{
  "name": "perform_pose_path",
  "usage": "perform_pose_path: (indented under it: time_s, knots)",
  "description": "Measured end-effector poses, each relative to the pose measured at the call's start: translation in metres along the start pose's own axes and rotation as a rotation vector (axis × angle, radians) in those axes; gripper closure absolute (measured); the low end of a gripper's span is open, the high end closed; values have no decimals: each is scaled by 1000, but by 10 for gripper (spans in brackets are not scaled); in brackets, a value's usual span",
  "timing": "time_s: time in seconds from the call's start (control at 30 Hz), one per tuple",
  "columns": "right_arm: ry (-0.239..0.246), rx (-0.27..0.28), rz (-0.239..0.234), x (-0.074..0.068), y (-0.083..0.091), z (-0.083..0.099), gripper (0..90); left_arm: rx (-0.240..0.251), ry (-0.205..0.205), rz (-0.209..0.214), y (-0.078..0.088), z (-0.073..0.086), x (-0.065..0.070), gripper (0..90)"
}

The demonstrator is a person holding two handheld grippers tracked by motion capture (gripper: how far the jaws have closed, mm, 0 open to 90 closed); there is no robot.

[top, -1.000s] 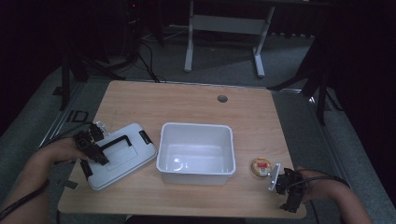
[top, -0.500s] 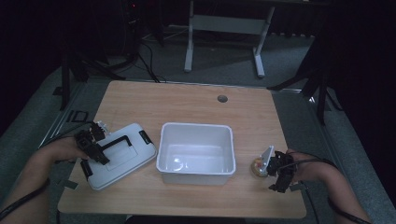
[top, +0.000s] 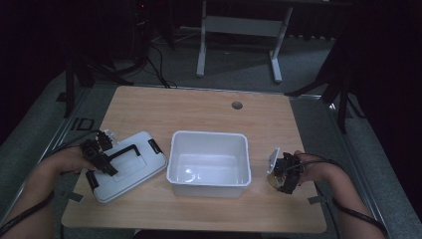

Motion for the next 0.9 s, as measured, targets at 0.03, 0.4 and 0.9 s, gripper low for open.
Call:
perform_pose_path:
  time_s: [0.03,0.4,0.9]
  knots:
    - [0,0,0,0,0,0,148,0,0,0,0,0,0,356]
    - [16,-56,-3,7,-22,-1,183,-6,-2,-2,0,-1,-1,357]
    - [34,-47,0,2,14,-10,201,-9,-10,-9,5,0,0,357]
Point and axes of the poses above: each handheld gripper's, and its own axes: y roughly backward along the jaws, z roughly out of its underside, x roughly to its right, the point moved 5 cm from there along -y, roughly forward along the jaws, and after that the axes turned 3 degrees about -y, right-handed, at the moved point
